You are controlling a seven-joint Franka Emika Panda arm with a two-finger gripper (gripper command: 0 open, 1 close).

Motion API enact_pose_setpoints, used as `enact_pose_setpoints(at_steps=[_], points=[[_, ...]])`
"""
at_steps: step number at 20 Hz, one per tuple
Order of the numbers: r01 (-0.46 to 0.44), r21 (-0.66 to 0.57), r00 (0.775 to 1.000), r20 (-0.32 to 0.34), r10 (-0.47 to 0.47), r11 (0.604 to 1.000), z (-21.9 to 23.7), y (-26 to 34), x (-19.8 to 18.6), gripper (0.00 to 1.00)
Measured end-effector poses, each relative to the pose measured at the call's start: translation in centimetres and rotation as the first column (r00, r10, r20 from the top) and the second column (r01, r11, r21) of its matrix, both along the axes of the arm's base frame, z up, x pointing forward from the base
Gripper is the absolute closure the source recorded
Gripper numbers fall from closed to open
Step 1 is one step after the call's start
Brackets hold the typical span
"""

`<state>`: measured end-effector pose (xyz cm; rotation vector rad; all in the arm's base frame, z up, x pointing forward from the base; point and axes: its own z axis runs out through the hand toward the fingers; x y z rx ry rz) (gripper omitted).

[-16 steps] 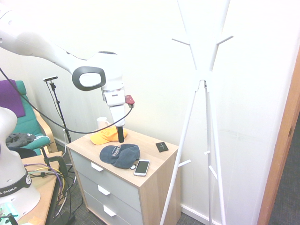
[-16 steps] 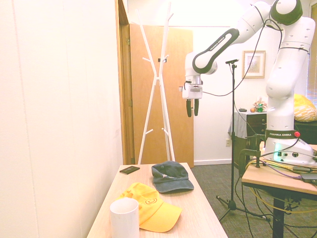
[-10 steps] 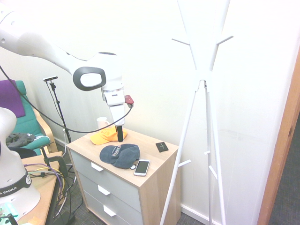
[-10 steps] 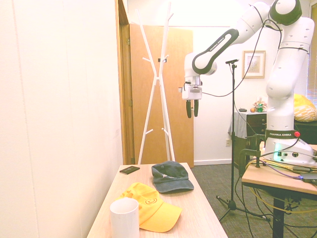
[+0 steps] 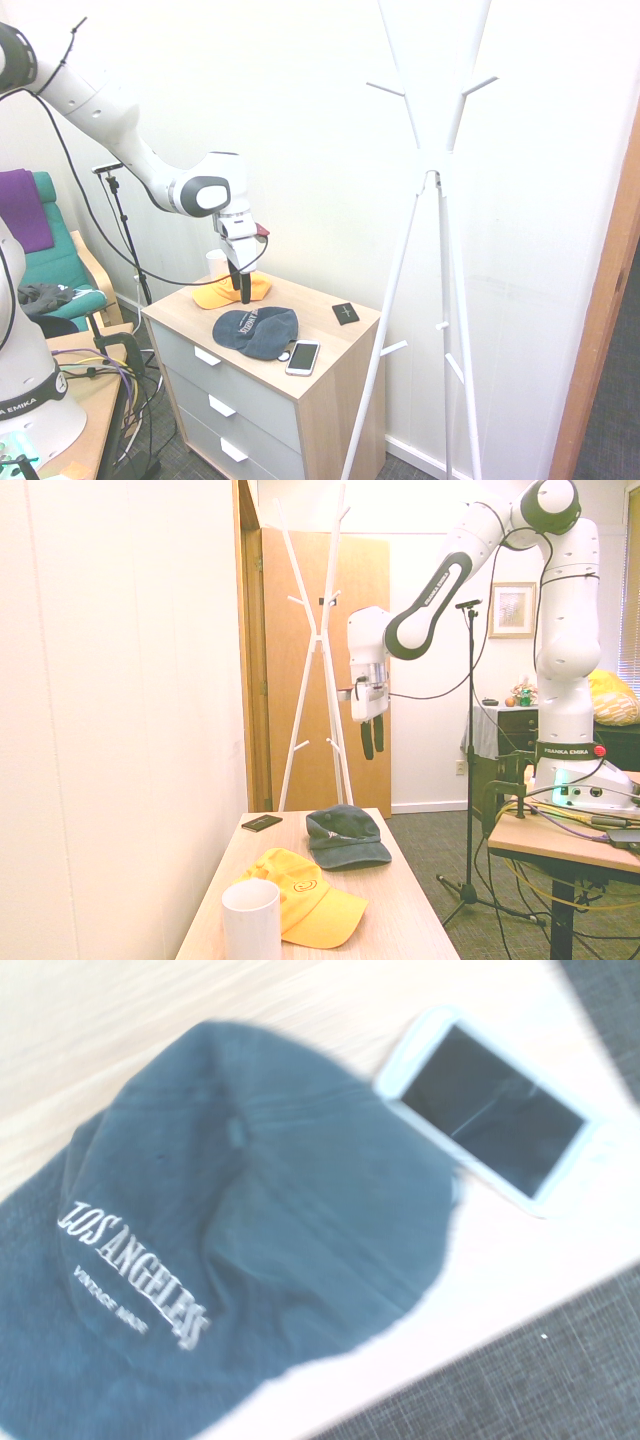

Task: Hang the cap

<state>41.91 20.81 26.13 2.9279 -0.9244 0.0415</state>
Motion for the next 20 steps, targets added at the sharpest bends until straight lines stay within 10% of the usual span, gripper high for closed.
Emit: enact_pose_setpoints(at_steps=[9, 10, 20], points=[[-0.056, -0.015, 0.996, 0.063, 0.057, 0.998, -9.1, 3.3, 2.8, 0.00], [-0.070, -0.018, 0.995, 0.071, 0.071, 0.997, -9.8, 3.5, 3.0, 1.00], [-0.109, -0.053, 0.988, 0.104, 0.114, 0.993, -11.9, 4.5, 4.1, 1.00]])
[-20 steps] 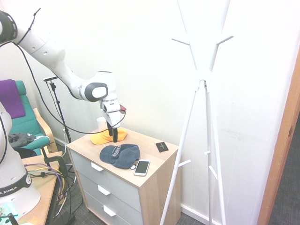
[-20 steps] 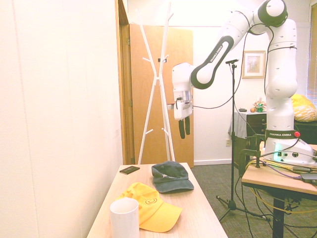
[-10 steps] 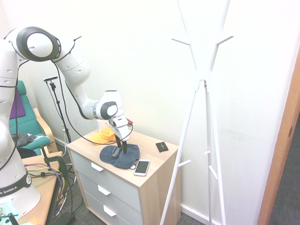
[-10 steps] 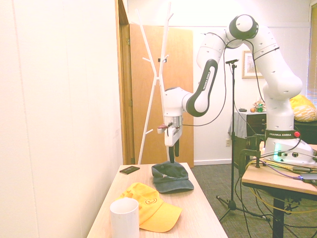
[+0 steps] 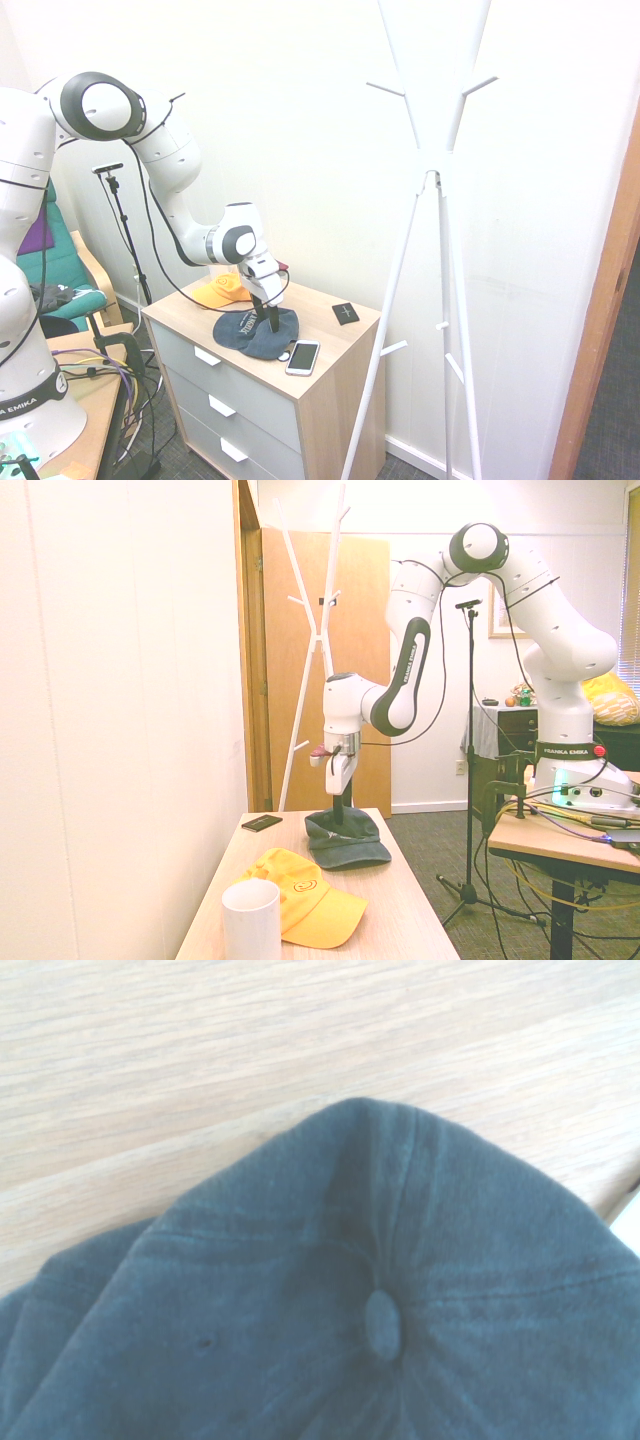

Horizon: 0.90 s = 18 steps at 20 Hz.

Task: Hang the cap

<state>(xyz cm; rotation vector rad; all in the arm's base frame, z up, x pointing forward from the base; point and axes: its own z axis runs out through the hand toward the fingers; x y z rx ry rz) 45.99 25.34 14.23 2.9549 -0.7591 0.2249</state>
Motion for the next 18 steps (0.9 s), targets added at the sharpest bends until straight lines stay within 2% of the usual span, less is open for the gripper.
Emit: enact_pose_setpoints(at_steps=[18], points=[[-0.012, -0.016, 1.000, 0.015, 0.012, 1.000, -0.08, 0.66, -0.66, 1.00]])
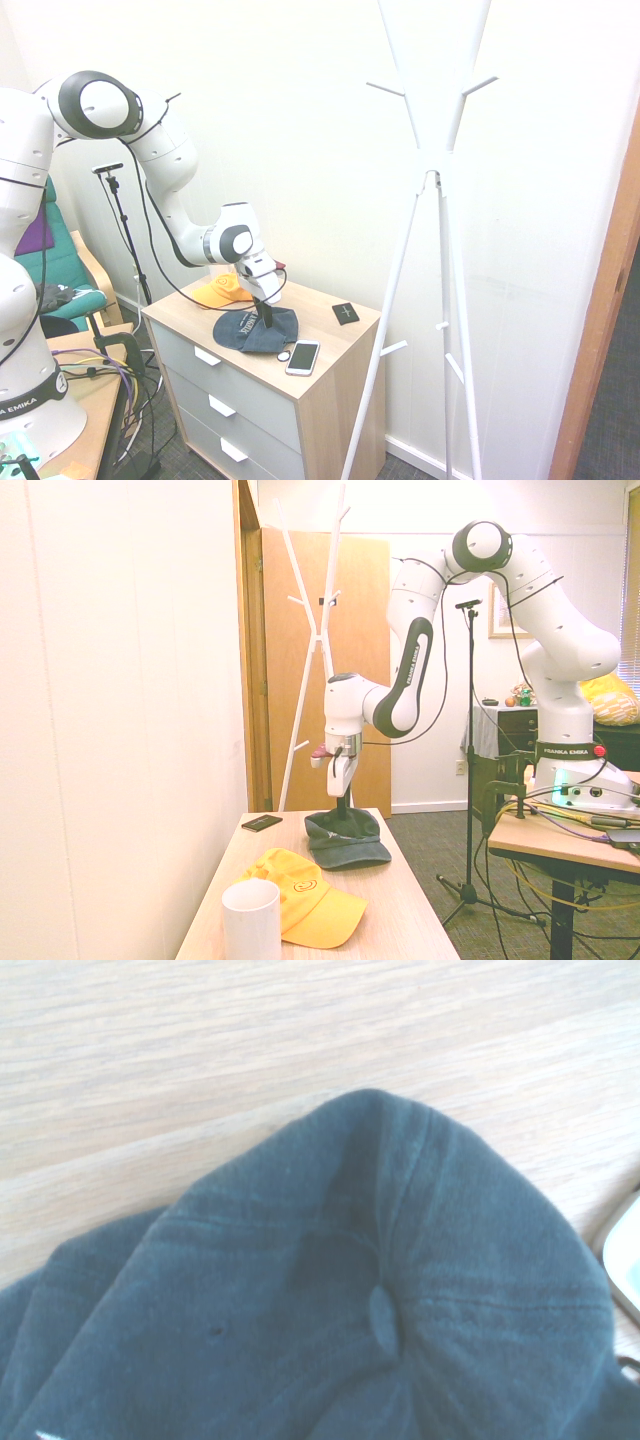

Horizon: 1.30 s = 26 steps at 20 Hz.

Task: Hang the cap

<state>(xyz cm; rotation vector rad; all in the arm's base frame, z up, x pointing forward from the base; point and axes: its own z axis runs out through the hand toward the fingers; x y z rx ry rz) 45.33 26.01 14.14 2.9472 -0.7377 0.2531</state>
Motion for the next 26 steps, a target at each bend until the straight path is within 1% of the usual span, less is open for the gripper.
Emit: enact_pose_setpoints(at_steps=[6, 8, 10, 12, 14, 18, 22, 26], points=[[-0.015, -0.018, 1.000, -0.003, 0.015, 1.000, 0.0, 0.0, -0.2, 1.00], [-0.054, -0.077, 0.998, -0.016, 0.053, 0.996, 0.7, 0.1, -0.6, 1.00], [-0.109, -0.176, 0.994, -0.023, 0.107, 0.978, 3.0, 0.1, -0.7, 1.00], [-0.140, -0.257, 0.989, 0.001, 0.145, 0.956, 7.3, 0.3, -0.6, 1.00], [-0.156, -0.324, 0.983, 0.044, 0.180, 0.933, 12.7, 0.8, -0.6, 1.00], [-0.141, -0.481, 0.960, 0.147, 0.239, 0.865, 24.4, 1.1, -1.1, 1.00], [-0.073, -0.607, 0.935, 0.235, 0.266, 0.791, 34.6, -1.6, 0.4, 1.00], [0.004, -0.701, 0.909, 0.300, 0.290, 0.713, 43.7, -5.4, 2.6, 1.00]])
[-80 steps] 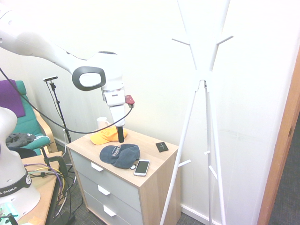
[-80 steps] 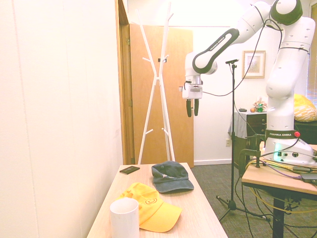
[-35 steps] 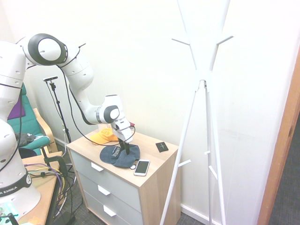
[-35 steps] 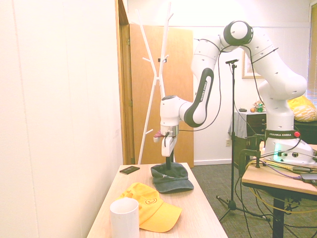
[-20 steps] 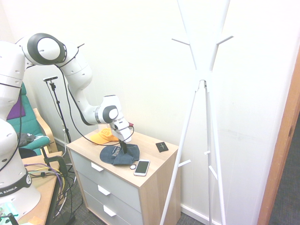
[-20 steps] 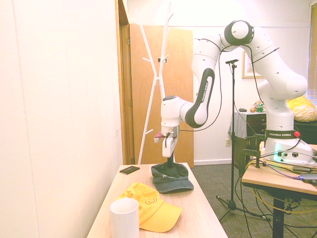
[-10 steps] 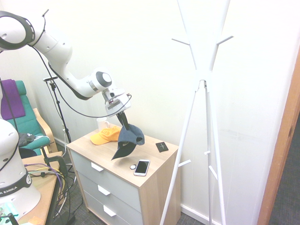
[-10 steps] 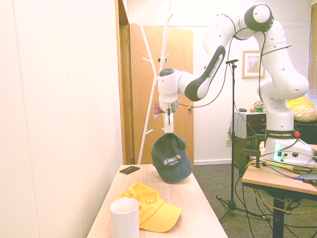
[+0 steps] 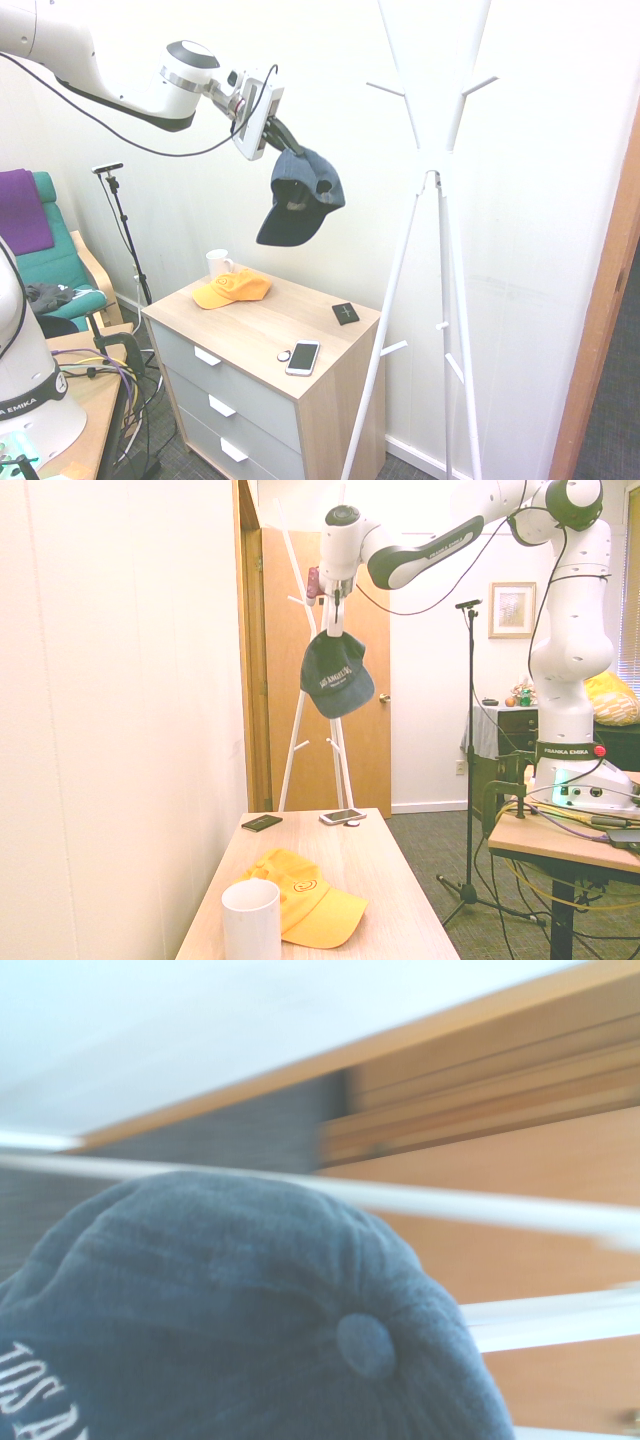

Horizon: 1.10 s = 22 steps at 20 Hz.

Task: Hang the cap

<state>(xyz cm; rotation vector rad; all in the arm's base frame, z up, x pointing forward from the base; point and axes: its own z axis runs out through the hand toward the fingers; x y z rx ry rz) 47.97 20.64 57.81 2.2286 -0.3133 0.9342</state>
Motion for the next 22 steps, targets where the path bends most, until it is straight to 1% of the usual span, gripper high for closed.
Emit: enact_pose_setpoints(at_steps=[4, 7, 11, 14, 16, 20, 21, 22], points=[[0.019, -0.088, 0.996, 0.083, -0.011, 0.996, 7.5, -4.0, 2.1, 1.00], [0.044, -0.097, 0.990, 0.137, -0.031, 0.994, 12.5, -6.6, 2.8, 1.00], [0.057, -0.083, 0.980, 0.195, -0.040, 0.995, 17.1, -9.4, 3.5, 1.00], [0.055, -0.070, 0.975, 0.217, -0.039, 0.996, 18.8, -11.0, 4.4, 1.00], [0.053, -0.056, 0.974, 0.224, -0.039, 0.997, 18.9, -12.0, 5.6, 1.00], [0.054, -0.022, 0.979, 0.197, -0.049, 0.998, 17.0, -13.3, 8.3, 1.00], [0.054, -0.011, 0.982, 0.184, -0.051, 0.998, 16.2, -13.4, 8.9, 0.00], [0.055, 0.000, 0.984, 0.172, -0.054, 0.998, 15.4, -13.4, 9.4, 0.00]])
